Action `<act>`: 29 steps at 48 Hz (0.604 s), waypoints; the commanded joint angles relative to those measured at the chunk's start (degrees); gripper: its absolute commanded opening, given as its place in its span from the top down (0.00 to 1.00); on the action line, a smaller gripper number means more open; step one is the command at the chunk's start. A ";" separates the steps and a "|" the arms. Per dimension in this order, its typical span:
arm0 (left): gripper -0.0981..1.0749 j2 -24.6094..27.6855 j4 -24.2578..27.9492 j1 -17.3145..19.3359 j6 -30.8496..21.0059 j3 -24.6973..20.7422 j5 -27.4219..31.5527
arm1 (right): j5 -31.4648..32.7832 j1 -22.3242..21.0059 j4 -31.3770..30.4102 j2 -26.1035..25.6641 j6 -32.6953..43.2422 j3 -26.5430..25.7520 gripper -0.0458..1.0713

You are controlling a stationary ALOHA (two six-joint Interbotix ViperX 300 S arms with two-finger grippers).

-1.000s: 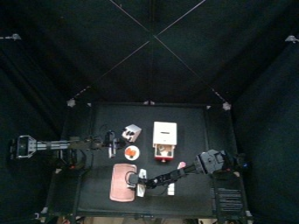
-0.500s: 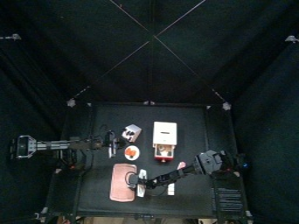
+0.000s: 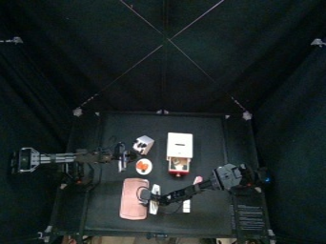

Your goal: Grab green sushi piece off plate

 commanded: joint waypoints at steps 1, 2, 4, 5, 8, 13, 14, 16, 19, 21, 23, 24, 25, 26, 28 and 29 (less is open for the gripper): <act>0.47 -0.09 0.00 0.09 0.09 -0.70 -0.53 | 0.00 -0.18 0.00 -1.58 -0.09 -1.23 0.31; 0.47 0.00 -0.09 0.09 0.09 -0.79 -0.53 | 0.00 -0.18 0.09 -1.58 -0.09 -1.32 0.32; 0.47 -0.09 0.00 0.09 0.09 -0.79 -0.53 | 0.00 -0.18 0.09 -1.76 0.00 -1.32 0.34; 0.47 -0.09 0.00 0.09 0.09 -0.70 -0.53 | 0.09 -0.18 0.09 -1.85 0.00 -1.23 0.35; 0.47 -0.09 -0.09 0.09 0.09 -0.70 -0.53 | 0.09 -0.09 0.09 -2.37 0.00 -1.41 0.37; 0.47 -0.09 0.00 0.00 0.09 -0.70 -0.53 | 0.09 0.00 0.18 -3.78 0.00 -1.41 0.37; 0.47 -0.09 0.00 0.00 0.09 -0.70 -0.53 | 0.18 0.00 0.18 -4.04 0.00 -1.41 0.37; 0.47 -0.09 -0.09 0.09 0.09 -0.70 -0.53 | 0.53 0.09 0.18 -4.57 0.09 -1.41 0.37; 0.47 0.00 -0.09 0.09 0.09 -0.79 -0.53 | 1.32 0.18 0.44 -5.36 0.00 -1.32 0.37; 0.47 -0.09 -0.09 0.09 0.09 -0.79 -0.53 | 2.20 0.18 0.70 -5.80 0.00 -1.23 0.37; 0.47 -0.09 -0.09 0.09 0.09 -0.79 -0.53 | 2.90 0.18 0.88 -6.15 0.00 -1.05 0.37; 0.47 -0.09 -0.09 0.09 0.09 -0.79 -0.53 | 3.25 0.18 1.05 -6.24 0.00 -0.97 0.37; 0.47 -0.09 -0.09 0.09 0.09 -0.79 -0.53 | 3.69 0.18 1.14 -6.42 0.09 -0.97 0.37; 0.47 -0.09 -0.09 0.00 0.09 -0.70 -0.53 | 4.04 0.18 1.32 -6.50 0.09 -0.79 0.37; 0.47 -0.09 -0.09 0.00 0.09 -0.79 -0.53 | 4.66 0.18 1.67 -6.86 0.09 -0.62 0.37; 0.47 -0.09 -0.09 0.09 0.09 -0.79 -0.53 | 5.01 0.26 1.85 -6.94 0.00 -0.62 0.37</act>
